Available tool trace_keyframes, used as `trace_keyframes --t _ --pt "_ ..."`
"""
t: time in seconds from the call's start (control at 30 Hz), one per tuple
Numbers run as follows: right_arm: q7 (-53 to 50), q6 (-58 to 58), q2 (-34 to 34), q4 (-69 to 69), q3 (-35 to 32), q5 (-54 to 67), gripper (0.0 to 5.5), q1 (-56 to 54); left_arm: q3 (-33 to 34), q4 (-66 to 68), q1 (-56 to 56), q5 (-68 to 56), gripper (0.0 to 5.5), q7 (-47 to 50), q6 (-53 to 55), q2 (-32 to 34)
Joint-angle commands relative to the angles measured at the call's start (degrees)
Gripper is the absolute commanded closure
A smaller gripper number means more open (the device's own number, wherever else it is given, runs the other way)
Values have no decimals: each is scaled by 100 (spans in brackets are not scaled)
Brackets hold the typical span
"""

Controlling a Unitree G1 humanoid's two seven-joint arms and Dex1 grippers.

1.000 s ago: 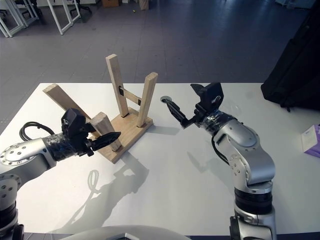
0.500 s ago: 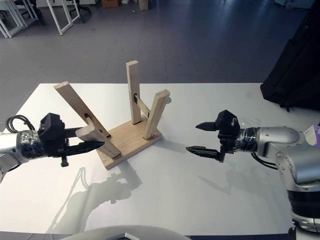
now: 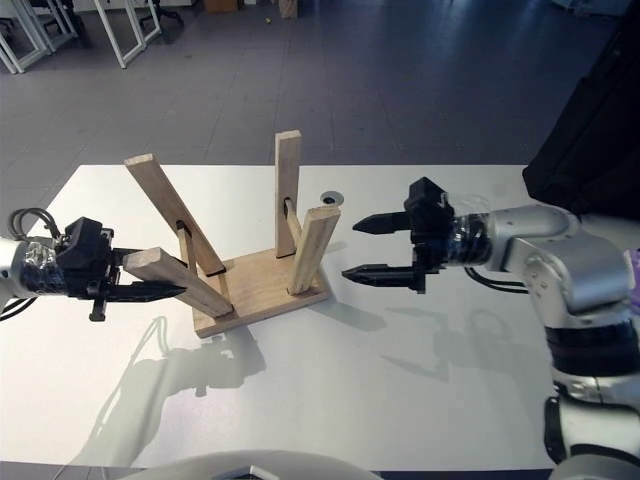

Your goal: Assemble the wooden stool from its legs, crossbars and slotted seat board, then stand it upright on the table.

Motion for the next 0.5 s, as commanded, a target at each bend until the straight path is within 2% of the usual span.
trace_keyframes --t 0.03,0.13,0.5 --pt "92 -349 475 727 362 -390 54 -574 -156 125 -244 156 370 -86 -147 -53" --pt "155 -153 691 628 351 -215 54 -649 -286 206 -308 242 370 -134 -260 -93" --pt "261 349 1000 418 484 -3 246 -592 -362 338 -363 510 371 -56 -410 -163"
